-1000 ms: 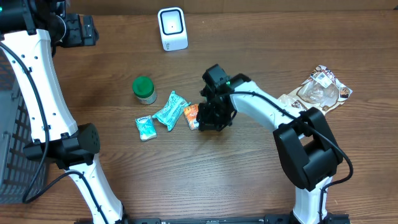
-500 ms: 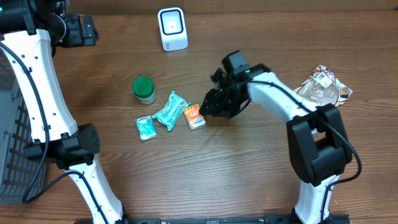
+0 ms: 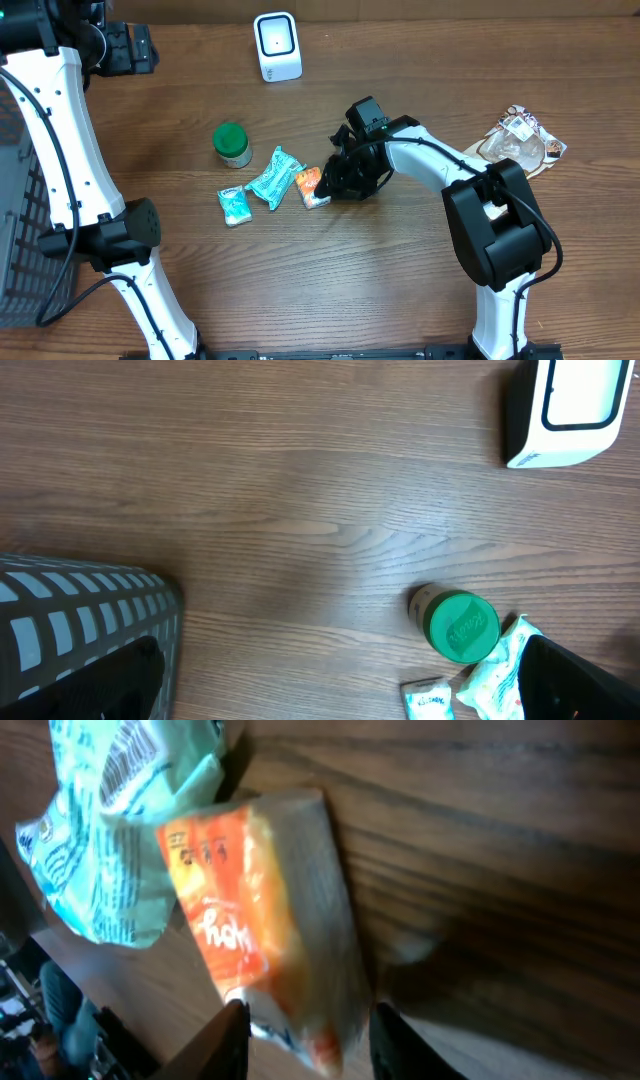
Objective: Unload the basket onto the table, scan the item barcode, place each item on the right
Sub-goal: 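Close the right gripper on the orange packet and lift it, then carry the orange packet up and right, turning it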
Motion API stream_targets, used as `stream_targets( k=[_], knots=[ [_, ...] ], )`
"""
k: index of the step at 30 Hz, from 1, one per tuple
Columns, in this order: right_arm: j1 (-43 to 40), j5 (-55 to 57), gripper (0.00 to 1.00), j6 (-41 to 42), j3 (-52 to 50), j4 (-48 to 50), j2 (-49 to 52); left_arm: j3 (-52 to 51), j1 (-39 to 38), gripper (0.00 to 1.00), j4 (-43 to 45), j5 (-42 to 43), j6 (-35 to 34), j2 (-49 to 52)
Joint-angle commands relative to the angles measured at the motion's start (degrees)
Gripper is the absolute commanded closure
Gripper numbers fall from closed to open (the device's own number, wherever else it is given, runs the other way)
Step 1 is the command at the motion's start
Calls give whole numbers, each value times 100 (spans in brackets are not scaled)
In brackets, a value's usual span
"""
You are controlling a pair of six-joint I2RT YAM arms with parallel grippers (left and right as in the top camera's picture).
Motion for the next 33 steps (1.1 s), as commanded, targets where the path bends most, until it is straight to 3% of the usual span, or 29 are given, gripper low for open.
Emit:
stream_targets(
  k=[1, 6, 13, 24, 33],
  knots=[
    [-9, -66, 67, 291, -319, 225, 11, 44, -13, 1, -11, -17, 66, -173],
    [-9, -122, 74, 291, -413, 382, 11, 44, -13, 1, -11, -17, 66, -173],
    [-9, -125, 96, 291, -413, 446, 11, 44, -2, 1, -11, -17, 66, -173],
    [-374, -763, 96, 153, -404, 437, -168, 44, -2, 0, -11, -17, 66, -173],
    [-1104, -3532, 96, -413, -398, 671, -1233, 44, -2, 1, -11, -17, 66, -173]
  ],
)
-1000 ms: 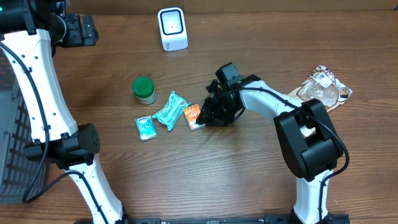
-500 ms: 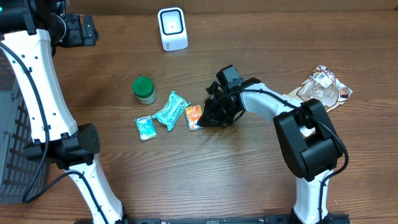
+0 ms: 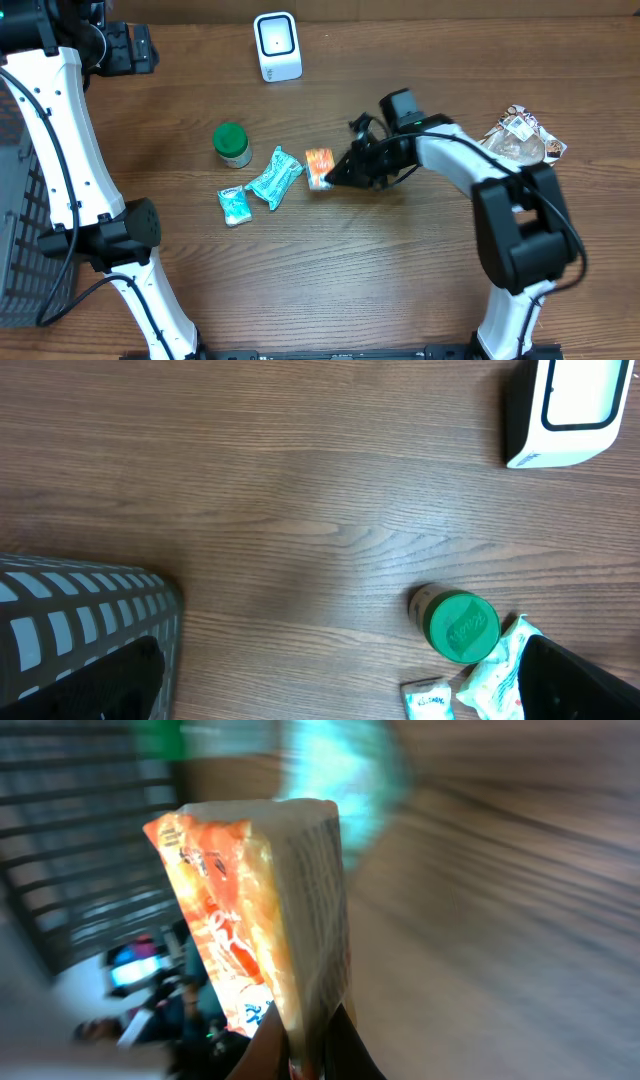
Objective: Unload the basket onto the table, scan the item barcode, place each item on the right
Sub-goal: 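Carry the orange packet up and right, turning it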
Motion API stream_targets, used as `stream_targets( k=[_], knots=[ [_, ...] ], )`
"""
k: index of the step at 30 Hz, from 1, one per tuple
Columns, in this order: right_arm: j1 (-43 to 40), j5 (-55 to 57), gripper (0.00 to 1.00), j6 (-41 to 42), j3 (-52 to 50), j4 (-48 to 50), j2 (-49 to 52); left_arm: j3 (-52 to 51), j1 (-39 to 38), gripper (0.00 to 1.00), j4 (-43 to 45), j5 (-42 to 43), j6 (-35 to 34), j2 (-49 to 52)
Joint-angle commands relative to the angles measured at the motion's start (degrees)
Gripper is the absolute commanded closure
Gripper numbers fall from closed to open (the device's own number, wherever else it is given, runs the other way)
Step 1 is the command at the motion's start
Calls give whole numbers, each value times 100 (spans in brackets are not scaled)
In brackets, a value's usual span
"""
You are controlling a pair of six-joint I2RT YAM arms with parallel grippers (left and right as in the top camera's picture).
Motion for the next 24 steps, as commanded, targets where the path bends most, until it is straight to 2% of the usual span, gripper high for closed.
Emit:
stream_targets(
  k=[1, 4, 8, 15, 24],
  knots=[
    [-376, -1816, 96, -216, -22, 286, -798, 44, -4, 0, -9, -20, 66, -173],
    [-612, -2691, 96, -140, -22, 595, -1001, 44, -4, 1, -9, -20, 66, -173],
    [-907, -3534, 96, 389, -17, 1086, -1060, 44, -4, 0, -9, -20, 66, -173],
    [-1241, -3534, 96, 1788, -15, 1729, -1060, 44, -2, 0, -9, -20, 66, -173],
    [-1331, -3534, 96, 2835, -13, 2522, -1060, 44, -2, 0, -9, -20, 66, -173]
  ],
)
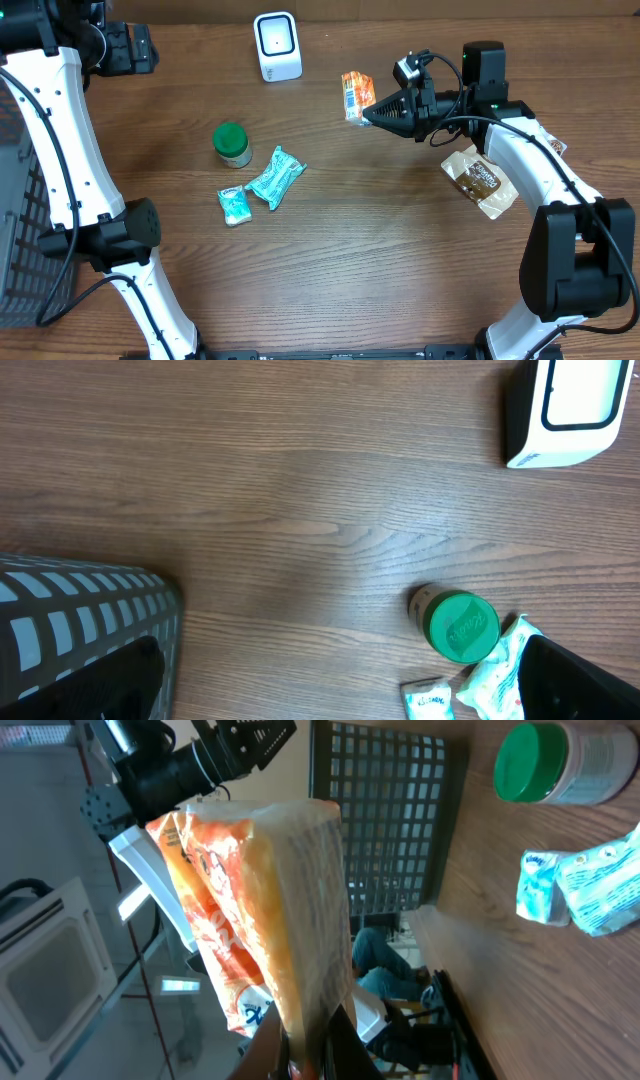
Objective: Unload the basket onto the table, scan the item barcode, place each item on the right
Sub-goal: 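Carry the orange packet up and right, turning it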
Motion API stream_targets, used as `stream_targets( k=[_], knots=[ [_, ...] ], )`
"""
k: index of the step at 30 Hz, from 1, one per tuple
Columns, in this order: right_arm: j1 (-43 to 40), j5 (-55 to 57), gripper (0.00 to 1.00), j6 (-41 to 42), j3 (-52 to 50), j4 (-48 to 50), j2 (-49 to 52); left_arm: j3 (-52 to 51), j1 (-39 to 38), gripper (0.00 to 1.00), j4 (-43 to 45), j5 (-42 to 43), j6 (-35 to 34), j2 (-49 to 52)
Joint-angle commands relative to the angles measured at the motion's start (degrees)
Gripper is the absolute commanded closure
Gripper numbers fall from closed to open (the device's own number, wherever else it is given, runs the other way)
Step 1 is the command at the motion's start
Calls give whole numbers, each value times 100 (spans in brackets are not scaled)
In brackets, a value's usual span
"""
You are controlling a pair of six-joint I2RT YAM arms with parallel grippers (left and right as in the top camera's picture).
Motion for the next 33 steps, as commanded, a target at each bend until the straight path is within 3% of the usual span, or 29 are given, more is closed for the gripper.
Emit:
stream_targets(
  k=[1, 7, 17, 21, 26, 33],
  knots=[
    [-20, -190, 96, 787, -9, 356, -87, 44, -2, 0, -9, -20, 66, -173],
    [-20, -190, 96, 1027, -9, 649, -87, 44, -2, 0, -9, -20, 66, -173],
    [-13, 319, 96, 540, -15, 553, -85, 44, -2, 0, -9, -20, 66, -173],
    [-13, 1167, 96, -260, -15, -345, -85, 44, -2, 0, -9, -20, 66, -173],
    [35, 3311, 96, -1434, -15, -2072, -85, 44, -2, 1, -9, -20, 66, -173],
    [149, 4245, 96, -1633, 48, -2470, -85, 44, -2, 1, -9, -20, 66, -173]
  ],
)
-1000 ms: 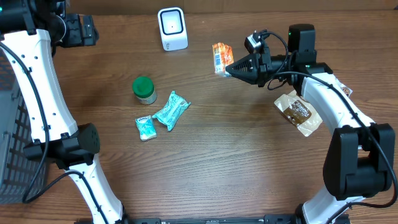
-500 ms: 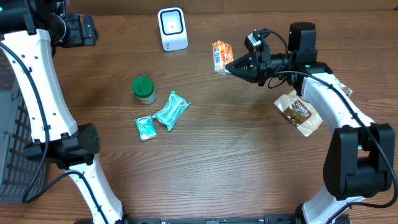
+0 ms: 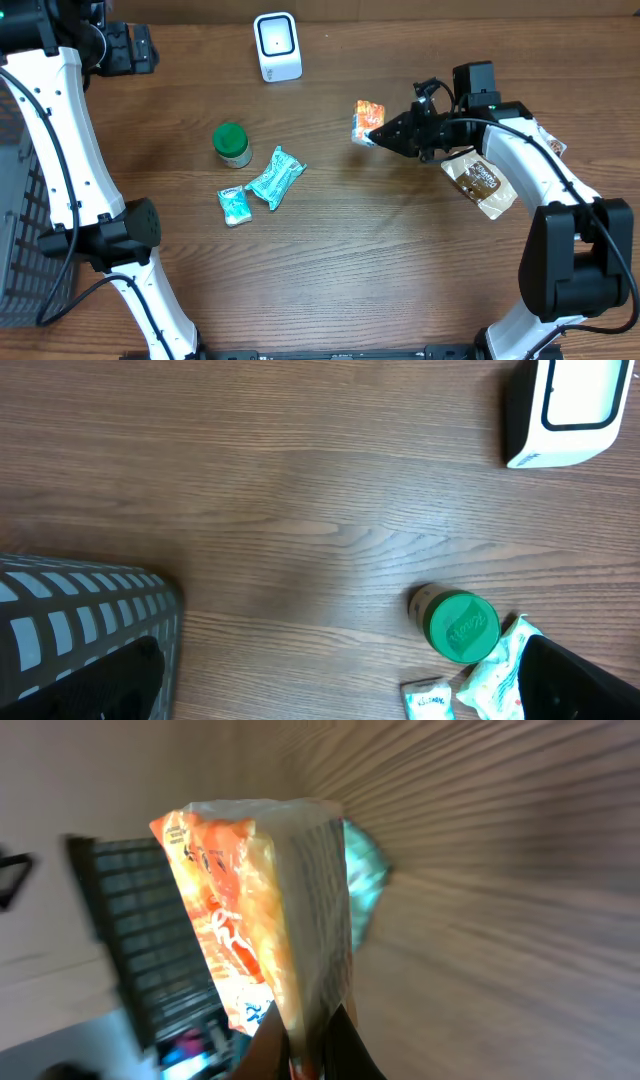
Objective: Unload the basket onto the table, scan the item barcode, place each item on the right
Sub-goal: 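Carry the orange packet up and right, turning it, then hold the orange packet in front of the scanner window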
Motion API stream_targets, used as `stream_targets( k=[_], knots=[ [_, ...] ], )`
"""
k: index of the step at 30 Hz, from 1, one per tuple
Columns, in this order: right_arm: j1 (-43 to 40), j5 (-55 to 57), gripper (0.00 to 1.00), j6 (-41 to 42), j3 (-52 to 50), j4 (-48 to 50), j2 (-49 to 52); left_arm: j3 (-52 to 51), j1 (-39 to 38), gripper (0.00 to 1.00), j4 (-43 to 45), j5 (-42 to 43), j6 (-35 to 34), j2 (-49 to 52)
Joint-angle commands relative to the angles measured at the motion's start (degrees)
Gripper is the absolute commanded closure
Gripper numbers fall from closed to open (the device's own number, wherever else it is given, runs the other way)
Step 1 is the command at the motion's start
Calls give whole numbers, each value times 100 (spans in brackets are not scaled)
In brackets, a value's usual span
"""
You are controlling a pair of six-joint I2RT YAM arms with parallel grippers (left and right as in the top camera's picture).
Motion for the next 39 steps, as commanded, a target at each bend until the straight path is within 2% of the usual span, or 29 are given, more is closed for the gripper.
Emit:
stream_targets(
  k=[1, 5, 9, 10, 14, 18, 23, 31, 39],
  knots=[
    [107, 984, 96, -442, 157, -232, -87, 44, -2, 0, -9, -20, 66, -173],
    [319, 2028, 96, -682, 914, -1152, -87, 44, -4, 0, -9, -17, 66, -173],
    [774, 3637, 96, -748, 2352, -1965, -85, 44, -4, 0, -9, -20, 66, -173],
    [979, 4098, 96, -763, 2839, -1963, -85, 44, -4, 0, -9, -20, 66, -173],
    [1471, 5740, 96, -765, 3569, -1727, -81, 44, -2, 0, -9, -20, 66, -173],
    [1934, 7252, 96, -1093, 3685, -1119, -52, 44, 2, 0, -9, -20, 66, -173],
    [2393, 8614, 96, -1696, 3703, -352, 262, 44, -2, 1, -9, -20, 66, -173],
    [2802, 9392, 96, -3082, 4697, 98, 1381, 44, -2, 0, -9, -20, 66, -173],
    [2861, 9490, 96, -5171, 4693, 1829, 2568, 44, -4, 0, -9, -20, 66, -173]
  ],
)
